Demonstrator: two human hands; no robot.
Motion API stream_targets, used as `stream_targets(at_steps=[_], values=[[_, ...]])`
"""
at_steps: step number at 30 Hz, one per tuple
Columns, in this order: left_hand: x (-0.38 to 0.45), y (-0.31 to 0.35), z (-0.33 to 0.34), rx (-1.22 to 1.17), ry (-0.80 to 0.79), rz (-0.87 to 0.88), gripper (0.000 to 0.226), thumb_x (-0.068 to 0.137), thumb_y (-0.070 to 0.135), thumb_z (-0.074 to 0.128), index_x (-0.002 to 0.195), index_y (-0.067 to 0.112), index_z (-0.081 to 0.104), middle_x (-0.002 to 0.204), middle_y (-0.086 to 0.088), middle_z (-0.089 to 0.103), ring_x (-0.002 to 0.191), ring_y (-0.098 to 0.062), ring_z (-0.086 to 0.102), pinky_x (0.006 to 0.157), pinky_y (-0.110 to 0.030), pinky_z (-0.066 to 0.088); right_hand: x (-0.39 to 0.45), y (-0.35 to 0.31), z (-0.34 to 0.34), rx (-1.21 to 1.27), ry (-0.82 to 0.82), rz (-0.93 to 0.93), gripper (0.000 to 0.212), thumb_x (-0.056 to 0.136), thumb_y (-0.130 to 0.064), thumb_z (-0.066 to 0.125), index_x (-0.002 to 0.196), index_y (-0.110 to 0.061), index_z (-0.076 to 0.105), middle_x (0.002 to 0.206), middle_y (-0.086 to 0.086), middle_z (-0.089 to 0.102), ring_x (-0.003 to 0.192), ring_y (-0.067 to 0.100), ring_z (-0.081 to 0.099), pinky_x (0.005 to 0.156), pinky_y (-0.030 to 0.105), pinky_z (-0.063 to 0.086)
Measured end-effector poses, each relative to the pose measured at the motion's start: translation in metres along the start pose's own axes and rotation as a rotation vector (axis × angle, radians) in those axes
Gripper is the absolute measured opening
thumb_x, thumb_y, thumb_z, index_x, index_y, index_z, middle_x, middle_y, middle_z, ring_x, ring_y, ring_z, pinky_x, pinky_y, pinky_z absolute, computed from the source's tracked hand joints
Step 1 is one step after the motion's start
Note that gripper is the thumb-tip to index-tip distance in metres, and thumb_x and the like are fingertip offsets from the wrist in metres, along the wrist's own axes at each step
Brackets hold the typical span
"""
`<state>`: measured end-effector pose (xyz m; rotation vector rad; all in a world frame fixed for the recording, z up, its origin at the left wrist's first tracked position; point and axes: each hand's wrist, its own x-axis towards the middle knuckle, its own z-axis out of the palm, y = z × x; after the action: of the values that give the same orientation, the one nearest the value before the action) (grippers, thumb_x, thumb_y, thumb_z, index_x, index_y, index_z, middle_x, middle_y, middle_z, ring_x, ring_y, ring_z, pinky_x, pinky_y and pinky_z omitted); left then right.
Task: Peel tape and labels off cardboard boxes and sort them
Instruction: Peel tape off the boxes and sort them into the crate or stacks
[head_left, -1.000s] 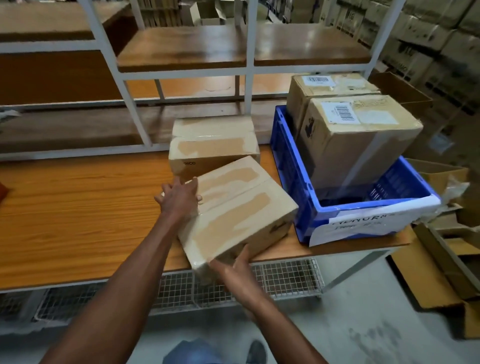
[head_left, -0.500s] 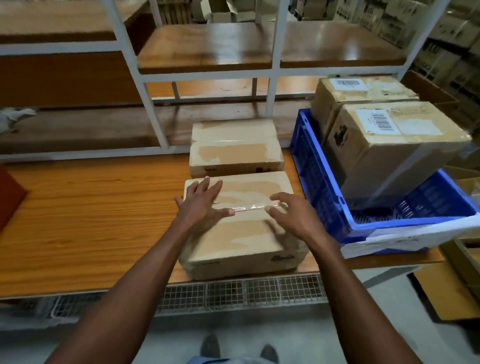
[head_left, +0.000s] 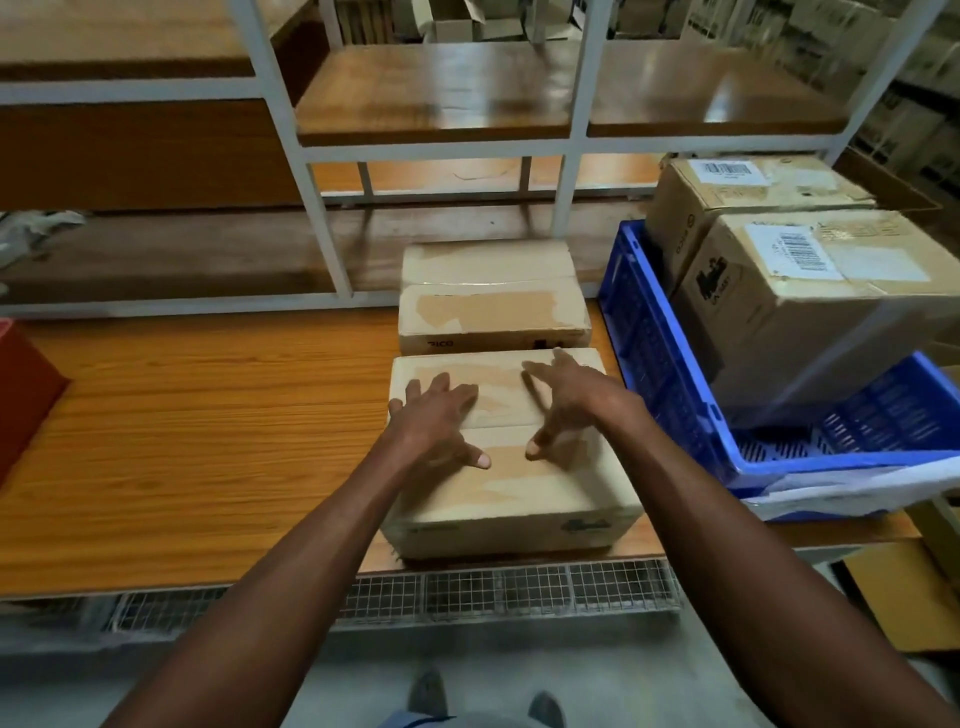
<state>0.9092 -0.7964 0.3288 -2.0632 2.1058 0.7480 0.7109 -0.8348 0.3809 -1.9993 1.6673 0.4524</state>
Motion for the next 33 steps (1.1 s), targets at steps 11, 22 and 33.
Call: stream_targets(at_steps=[11, 22, 33], values=[[0.020, 0.009, -0.004, 0.010, -0.021, -0.028, 0.121, 0.072, 0.053, 0.088, 0.162, 0.039, 0.008, 0.172, -0.008, -0.005, 0.155, -0.045, -0.008, 0.119, -0.071, 0.005, 0.016, -0.005, 0.013, -0.139, 0.040, -0.020, 0.128, 0.063, -0.048, 0.095, 0.164, -0.033, 0.017, 0.167, 0.010, 0.022, 0.145, 0.042, 0.037, 0.111, 0.053, 0.040], [0.021, 0.007, -0.002, 0.002, 0.003, -0.011, 0.115, 0.071, 0.052, 0.088, 0.161, 0.040, 0.017, 0.171, -0.009, 0.005, 0.155, -0.046, 0.000, 0.118, -0.069, 0.014, 0.022, -0.003, 0.012, 0.009, -0.046, 0.015, 0.130, 0.072, -0.037, 0.093, 0.164, -0.042, 0.001, 0.173, 0.003, -0.014, 0.158, 0.041, -0.009, 0.121, 0.067, 0.015], [0.011, 0.018, 0.009, -0.031, 0.172, -0.028, 0.091, 0.067, 0.053, 0.091, 0.144, 0.041, 0.045, 0.154, 0.000, 0.036, 0.138, -0.038, 0.030, 0.102, -0.055, 0.034, 0.017, -0.002, 0.011, 0.009, 0.027, -0.005, 0.122, 0.070, -0.031, 0.094, 0.164, -0.037, 0.017, 0.171, 0.007, 0.011, 0.154, 0.043, 0.016, 0.116, 0.063, 0.032]])
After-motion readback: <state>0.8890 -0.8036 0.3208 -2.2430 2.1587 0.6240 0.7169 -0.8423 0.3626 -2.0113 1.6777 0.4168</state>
